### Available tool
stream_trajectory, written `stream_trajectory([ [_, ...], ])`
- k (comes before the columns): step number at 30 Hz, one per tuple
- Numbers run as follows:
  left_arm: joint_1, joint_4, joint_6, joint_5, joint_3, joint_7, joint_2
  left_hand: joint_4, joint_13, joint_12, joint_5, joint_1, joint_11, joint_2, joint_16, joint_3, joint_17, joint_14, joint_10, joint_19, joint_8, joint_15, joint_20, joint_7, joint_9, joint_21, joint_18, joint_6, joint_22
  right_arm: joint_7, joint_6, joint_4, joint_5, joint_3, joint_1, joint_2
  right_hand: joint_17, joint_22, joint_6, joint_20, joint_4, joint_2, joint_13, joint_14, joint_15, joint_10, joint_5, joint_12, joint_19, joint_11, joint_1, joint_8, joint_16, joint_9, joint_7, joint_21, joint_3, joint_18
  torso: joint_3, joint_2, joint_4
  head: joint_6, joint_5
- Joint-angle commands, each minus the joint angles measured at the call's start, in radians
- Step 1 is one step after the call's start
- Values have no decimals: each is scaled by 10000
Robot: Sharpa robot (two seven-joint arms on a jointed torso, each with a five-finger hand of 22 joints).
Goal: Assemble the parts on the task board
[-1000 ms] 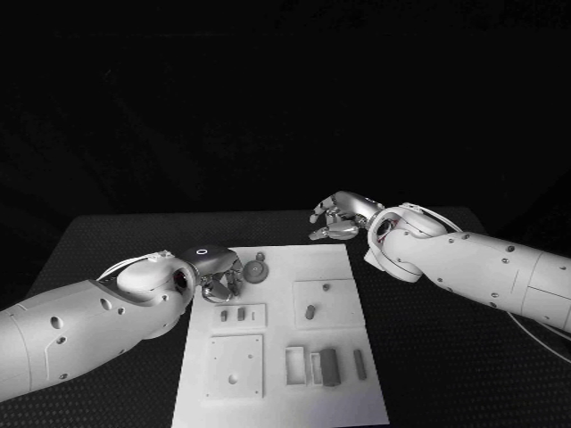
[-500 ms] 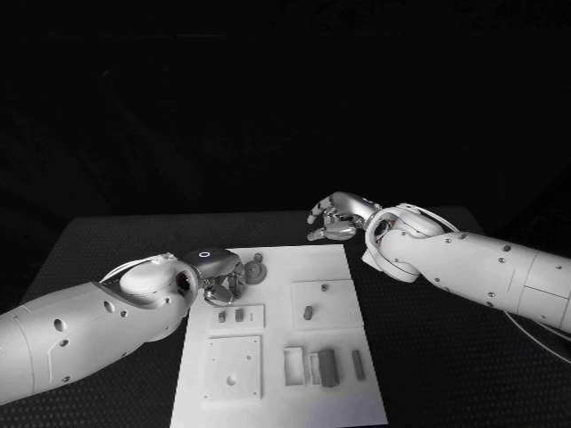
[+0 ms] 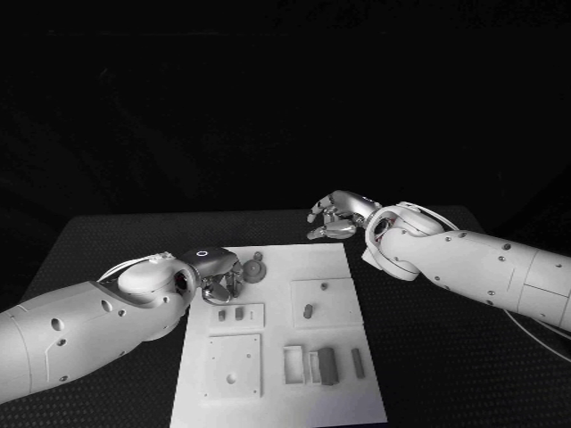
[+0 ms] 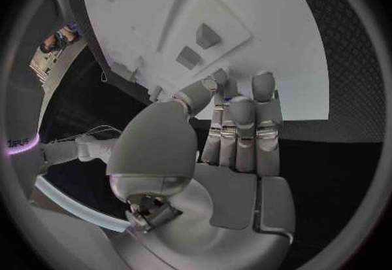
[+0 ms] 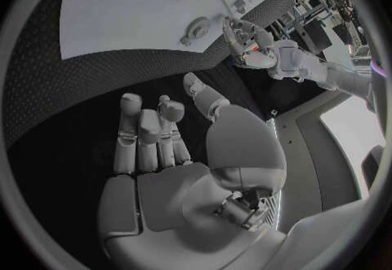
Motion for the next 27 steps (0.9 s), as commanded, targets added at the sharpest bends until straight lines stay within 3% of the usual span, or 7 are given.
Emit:
stream_trajectory([
  [1,-38,-10,303,-89,-39,-134,-15,-24,8,-37,24,-26,-19,89,20,59,16,28,46,1,22,-14,-75,27,9,25,639,58,215,73,102,4,-17,6,0,6,-10,162,1,5,8,12,-16,41,7,53,61,-11,78,-9,-114,-57,-16,-3,85,-65,66,153,-3,-5,0,-8,7],
  [27,-38,-63,307,-99,-39,-138,-38,-21,23,-47,22,-6,-23,81,25,65,28,34,72,3,32,-19,-80,19,15,31,634,79,219,72,111,14,-17,6,0,-6,-11,163,1,4,8,13,-18,43,7,54,61,-8,80,-9,-117,-59,-15,-2,85,-66,69,153,2,2,1,-29,5],
])
